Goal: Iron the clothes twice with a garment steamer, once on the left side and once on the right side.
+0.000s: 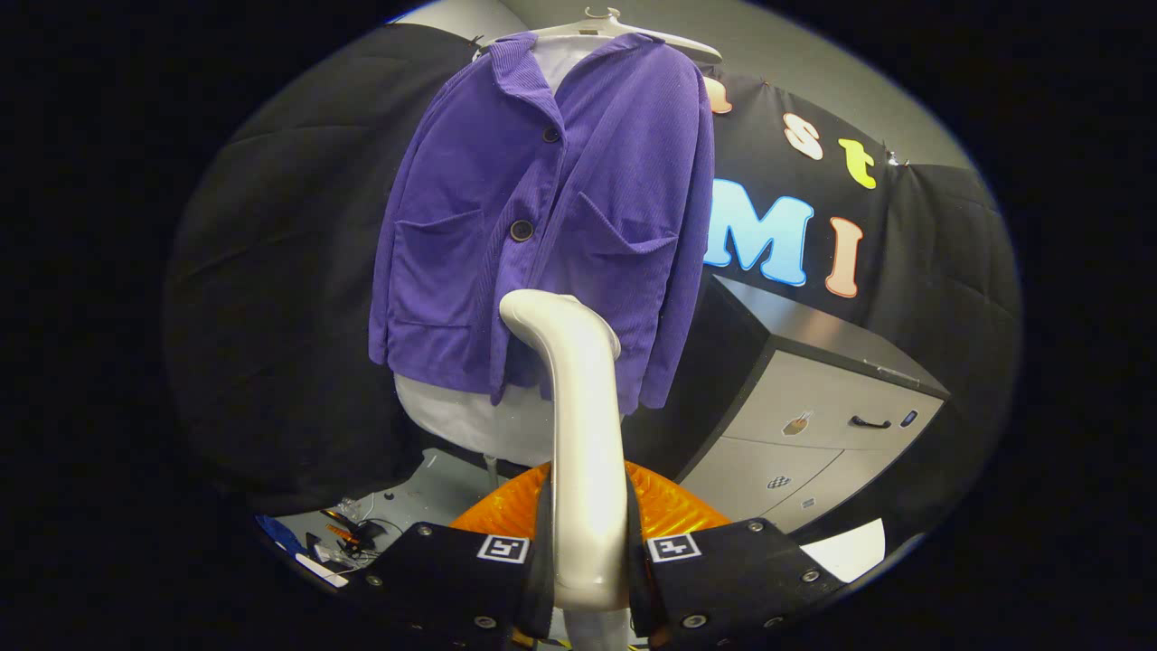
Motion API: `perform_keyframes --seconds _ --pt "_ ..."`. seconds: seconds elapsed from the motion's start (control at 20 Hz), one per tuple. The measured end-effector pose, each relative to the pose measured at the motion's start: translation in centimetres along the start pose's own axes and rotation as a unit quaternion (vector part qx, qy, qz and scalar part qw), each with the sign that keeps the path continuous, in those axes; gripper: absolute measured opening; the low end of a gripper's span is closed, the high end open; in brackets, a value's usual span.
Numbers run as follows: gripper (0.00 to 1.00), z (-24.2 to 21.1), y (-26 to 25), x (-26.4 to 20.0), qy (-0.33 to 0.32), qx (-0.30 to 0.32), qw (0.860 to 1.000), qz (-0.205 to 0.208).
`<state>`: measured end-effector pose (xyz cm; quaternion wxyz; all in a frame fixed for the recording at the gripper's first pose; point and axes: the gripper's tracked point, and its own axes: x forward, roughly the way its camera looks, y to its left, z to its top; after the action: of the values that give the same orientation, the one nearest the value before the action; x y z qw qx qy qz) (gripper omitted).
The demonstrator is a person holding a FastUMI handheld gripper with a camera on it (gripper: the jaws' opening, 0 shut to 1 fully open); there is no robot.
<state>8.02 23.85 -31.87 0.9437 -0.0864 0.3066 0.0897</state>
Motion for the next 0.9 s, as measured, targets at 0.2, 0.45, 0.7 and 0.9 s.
perform_keyframes --seconds 0.2,0.45,0.7,0.9 --pt "0.33 2.0 0.9 -1.8 -0.021 -0.021 0.999 0.014" --pt "0.33 9.7 2.2 -4.2 -0.092 -0.027 0.995 0.024" --pt "0.33 18.5 4.7 -5.8 -0.168 -0.037 0.984 0.033" --pt "0.33 25.0 6.1 -6.9 -0.224 -0.033 0.974 0.029"
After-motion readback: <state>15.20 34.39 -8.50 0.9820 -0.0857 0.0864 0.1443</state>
